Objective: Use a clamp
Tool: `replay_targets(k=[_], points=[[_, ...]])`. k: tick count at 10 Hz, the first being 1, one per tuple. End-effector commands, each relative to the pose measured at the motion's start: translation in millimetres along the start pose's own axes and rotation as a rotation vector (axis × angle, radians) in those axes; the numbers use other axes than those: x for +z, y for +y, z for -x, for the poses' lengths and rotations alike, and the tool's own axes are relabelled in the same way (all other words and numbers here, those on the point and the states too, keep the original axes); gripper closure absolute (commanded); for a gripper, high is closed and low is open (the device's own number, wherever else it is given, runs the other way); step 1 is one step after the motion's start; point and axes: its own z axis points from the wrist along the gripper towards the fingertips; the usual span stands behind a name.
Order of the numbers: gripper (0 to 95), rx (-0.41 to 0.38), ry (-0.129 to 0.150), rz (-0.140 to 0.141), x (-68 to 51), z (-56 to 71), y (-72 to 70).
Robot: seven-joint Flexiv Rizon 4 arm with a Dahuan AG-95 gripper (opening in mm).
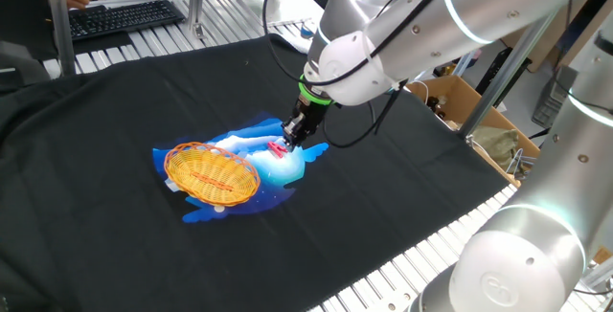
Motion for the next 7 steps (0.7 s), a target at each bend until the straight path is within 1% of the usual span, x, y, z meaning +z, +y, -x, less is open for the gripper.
replay_targets(k=[1, 2, 5, 7], points=[[76.0, 0.000, -0.004, 0.006, 2.2, 2.6, -2.9], [76.0, 0.000, -0.005, 0.011, 4.4, 4.6, -5.0], [76.0, 0.000, -0.011, 0.009, 10.5, 8.5, -10.0], [76.0, 0.001, -0.018, 0.008, 16.0, 13.4, -15.3]])
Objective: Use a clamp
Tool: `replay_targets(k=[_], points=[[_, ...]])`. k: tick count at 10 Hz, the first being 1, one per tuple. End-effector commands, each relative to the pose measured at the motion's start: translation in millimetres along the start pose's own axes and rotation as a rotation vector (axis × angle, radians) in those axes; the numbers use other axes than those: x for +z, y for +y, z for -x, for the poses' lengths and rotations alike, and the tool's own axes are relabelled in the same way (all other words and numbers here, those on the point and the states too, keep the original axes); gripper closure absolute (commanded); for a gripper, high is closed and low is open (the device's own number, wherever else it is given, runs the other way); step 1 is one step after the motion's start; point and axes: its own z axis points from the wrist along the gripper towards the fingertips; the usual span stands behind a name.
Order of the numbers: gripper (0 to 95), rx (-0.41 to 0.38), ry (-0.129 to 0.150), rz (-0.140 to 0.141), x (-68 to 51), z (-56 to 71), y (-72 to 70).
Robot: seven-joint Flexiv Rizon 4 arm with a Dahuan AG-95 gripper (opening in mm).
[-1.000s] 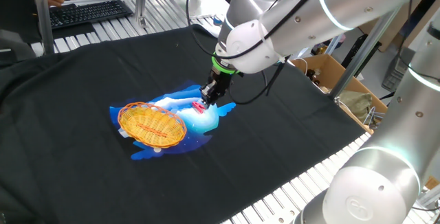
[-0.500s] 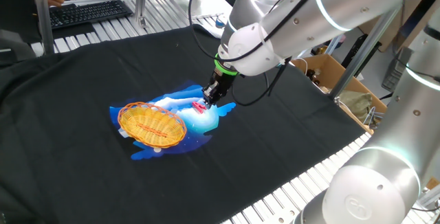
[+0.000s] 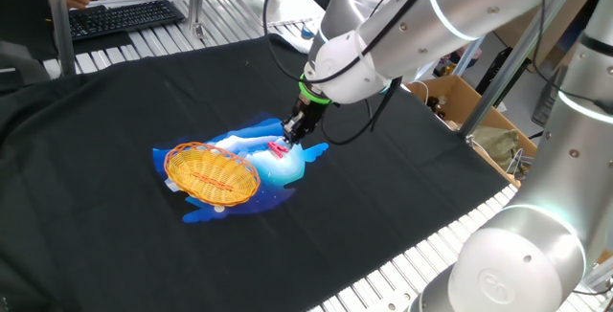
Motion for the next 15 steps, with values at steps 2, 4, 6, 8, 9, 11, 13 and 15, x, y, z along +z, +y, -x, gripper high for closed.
replay_targets(k=[2, 4, 6, 8, 9, 11, 13, 15], points=[[76.0, 0.000, -0.006, 0.006, 5.6, 3.2, -3.4], [76.0, 0.000, -0.013, 0.005, 12.9, 4.6, -6.4], [76.0, 0.001, -0.020, 0.006, 18.8, 4.3, -7.9], [76.0, 0.002, -0.027, 0.006, 23.9, 2.1, -7.6], [76.0, 0.003, -0.029, 0.005, 25.5, 1.6, -7.6], [76.0, 0.007, -0.033, 0.006, 31.8, -0.3, -5.8], [76.0, 0.009, -0.036, 0.005, 35.2, 0.5, -4.3], [76.0, 0.009, -0.037, 0.006, 37.5, 3.8, -5.1]])
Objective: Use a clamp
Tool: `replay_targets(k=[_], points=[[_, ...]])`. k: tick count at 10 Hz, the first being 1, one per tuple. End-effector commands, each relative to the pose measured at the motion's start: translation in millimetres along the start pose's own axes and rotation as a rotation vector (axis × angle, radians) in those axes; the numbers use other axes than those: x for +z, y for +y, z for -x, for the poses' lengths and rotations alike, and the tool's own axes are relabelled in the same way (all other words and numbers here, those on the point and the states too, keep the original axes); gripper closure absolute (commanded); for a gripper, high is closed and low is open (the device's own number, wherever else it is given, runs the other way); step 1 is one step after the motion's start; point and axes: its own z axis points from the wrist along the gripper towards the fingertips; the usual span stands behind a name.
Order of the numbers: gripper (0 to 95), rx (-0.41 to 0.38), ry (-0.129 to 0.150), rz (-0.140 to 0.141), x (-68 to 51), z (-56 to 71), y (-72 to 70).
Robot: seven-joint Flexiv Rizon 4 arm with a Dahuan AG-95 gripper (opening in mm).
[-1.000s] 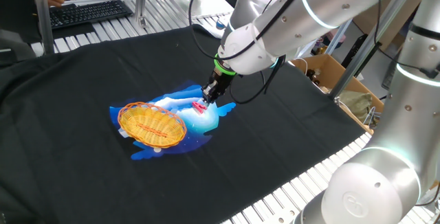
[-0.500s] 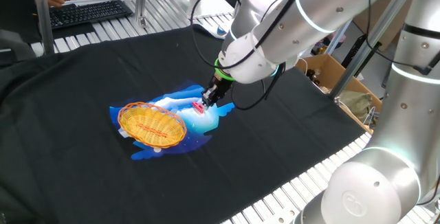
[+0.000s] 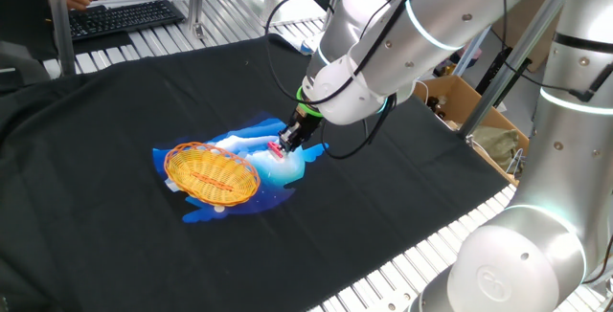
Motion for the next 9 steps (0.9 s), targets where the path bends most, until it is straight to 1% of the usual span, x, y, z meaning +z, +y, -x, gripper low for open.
replay_targets(k=[1, 3, 5, 6, 8, 9], points=[[76.0, 0.005, -0.002, 0.001, -1.1, 1.8, 0.0], [76.0, 0.016, -0.007, -0.001, -1.4, 4.0, 0.2], [76.0, 0.044, -0.010, -0.001, -1.6, 9.0, 6.5], [57.0, 0.051, -0.011, -0.001, -1.7, 10.0, 7.8], [57.0, 0.052, -0.012, -0.002, -1.9, 11.1, 8.0], [57.0, 0.047, -0.006, -0.004, -1.9, 11.1, 8.0]])
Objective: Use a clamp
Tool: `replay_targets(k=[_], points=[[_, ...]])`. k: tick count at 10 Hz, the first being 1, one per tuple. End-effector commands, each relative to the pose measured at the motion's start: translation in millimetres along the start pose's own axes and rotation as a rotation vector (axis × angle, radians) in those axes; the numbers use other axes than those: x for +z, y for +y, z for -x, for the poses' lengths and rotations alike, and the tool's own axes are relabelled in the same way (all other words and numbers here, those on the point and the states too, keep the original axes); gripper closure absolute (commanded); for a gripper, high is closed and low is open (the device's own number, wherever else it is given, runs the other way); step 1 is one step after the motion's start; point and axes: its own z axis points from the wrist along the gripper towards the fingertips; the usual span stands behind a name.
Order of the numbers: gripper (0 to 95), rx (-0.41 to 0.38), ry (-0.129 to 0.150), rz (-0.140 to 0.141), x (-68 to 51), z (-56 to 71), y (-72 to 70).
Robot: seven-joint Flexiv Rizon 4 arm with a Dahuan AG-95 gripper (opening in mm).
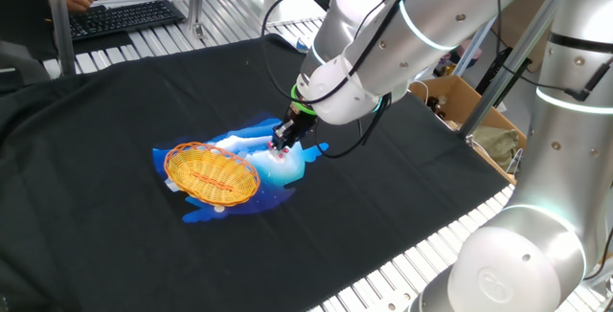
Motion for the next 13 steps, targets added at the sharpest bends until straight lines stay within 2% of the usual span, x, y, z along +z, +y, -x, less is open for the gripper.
replay_targets(k=[1, 2, 3, 8, 11, 13], points=[[76.0, -0.014, 0.019, -0.010, -0.5, -0.6, 0.1], [76.0, -0.019, 0.023, -0.011, -0.5, 0.0, 0.9], [95.0, -0.028, 0.022, -0.015, -0.7, 1.7, 3.2], [95.0, -0.041, 0.007, -0.020, -1.0, 3.6, 4.6], [95.0, -0.041, 0.024, -0.023, -1.0, 3.6, 4.6], [95.0, -0.053, 0.044, -0.050, -1.0, 3.6, 4.6]])
